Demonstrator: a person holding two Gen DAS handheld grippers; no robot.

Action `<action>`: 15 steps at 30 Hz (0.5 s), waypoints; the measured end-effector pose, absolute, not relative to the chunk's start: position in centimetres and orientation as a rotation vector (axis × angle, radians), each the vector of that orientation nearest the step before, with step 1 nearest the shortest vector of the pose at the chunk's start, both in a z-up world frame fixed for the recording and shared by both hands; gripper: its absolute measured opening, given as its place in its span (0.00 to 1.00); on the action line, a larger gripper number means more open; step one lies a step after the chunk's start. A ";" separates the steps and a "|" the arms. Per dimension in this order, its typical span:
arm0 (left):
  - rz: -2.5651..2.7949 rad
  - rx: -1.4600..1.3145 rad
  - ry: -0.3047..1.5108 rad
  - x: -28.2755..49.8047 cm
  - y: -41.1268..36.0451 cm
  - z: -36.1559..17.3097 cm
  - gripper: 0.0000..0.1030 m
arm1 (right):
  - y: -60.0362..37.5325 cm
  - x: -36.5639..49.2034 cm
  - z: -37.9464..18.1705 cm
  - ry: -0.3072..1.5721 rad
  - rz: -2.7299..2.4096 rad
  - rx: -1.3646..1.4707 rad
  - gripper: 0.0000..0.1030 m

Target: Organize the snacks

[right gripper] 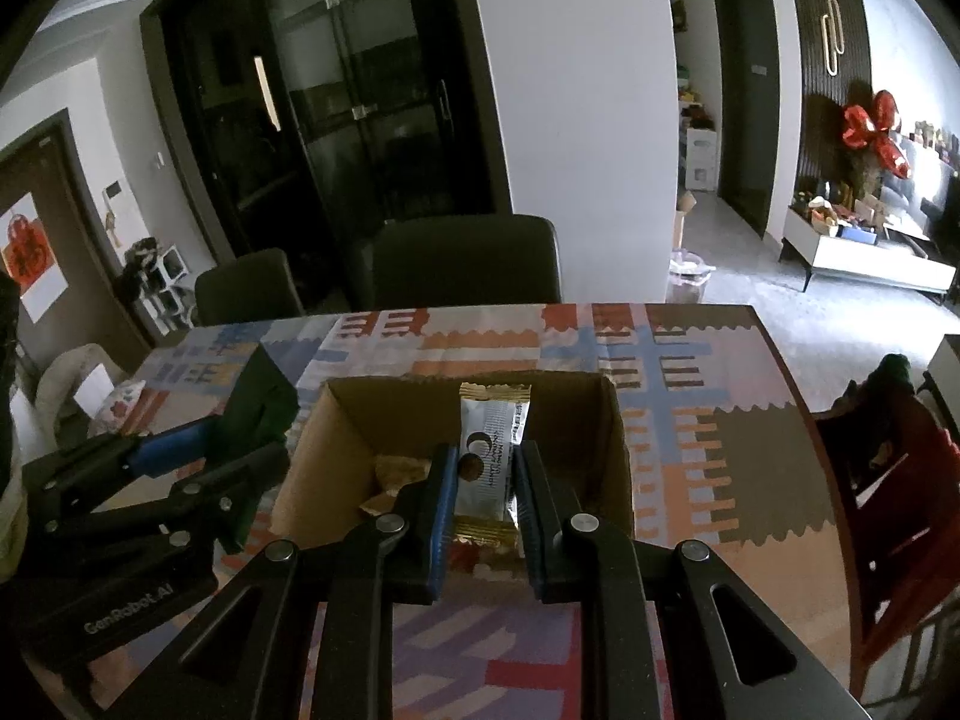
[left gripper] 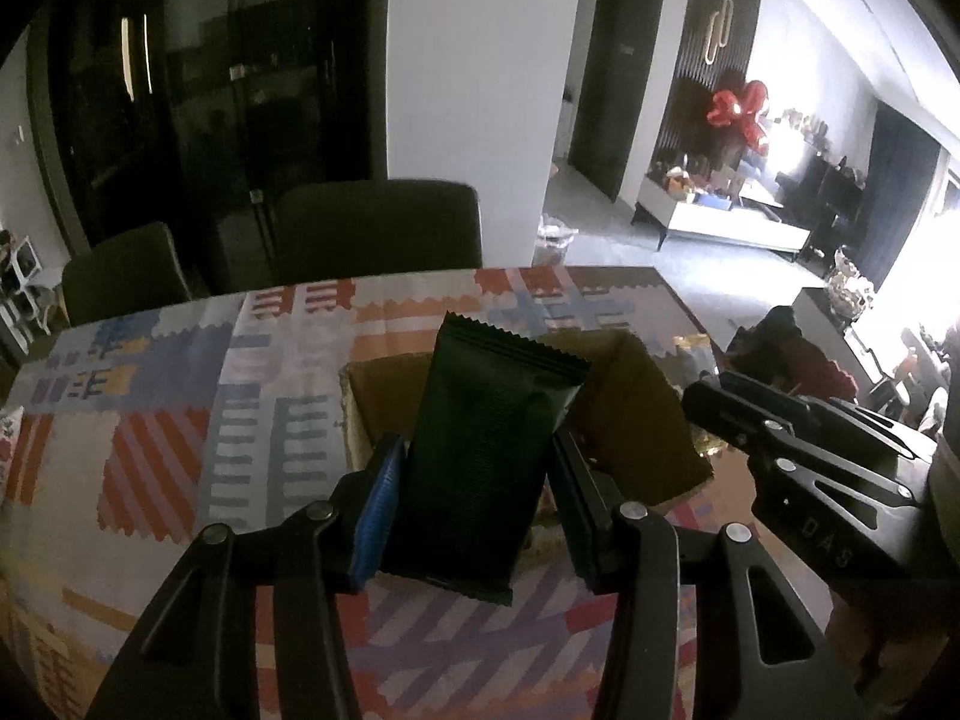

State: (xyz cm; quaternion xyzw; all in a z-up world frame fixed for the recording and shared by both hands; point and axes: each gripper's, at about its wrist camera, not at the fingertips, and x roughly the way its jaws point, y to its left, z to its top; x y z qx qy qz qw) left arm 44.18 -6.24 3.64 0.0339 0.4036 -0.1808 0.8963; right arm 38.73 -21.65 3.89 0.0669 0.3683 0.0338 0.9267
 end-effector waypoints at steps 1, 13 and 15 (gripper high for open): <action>-0.372 0.071 0.844 44.6 -6.4 3.5 0.51 | -21.8 39.0 3.8 0.758 0.064 0.134 0.21; -0.259 0.089 0.833 43.9 -5.6 3.7 0.79 | -22.8 38.9 3.3 0.798 -0.010 0.133 0.51; -0.237 0.107 0.801 42.7 -5.1 3.9 0.83 | -22.7 37.8 3.6 0.792 -0.012 0.138 0.57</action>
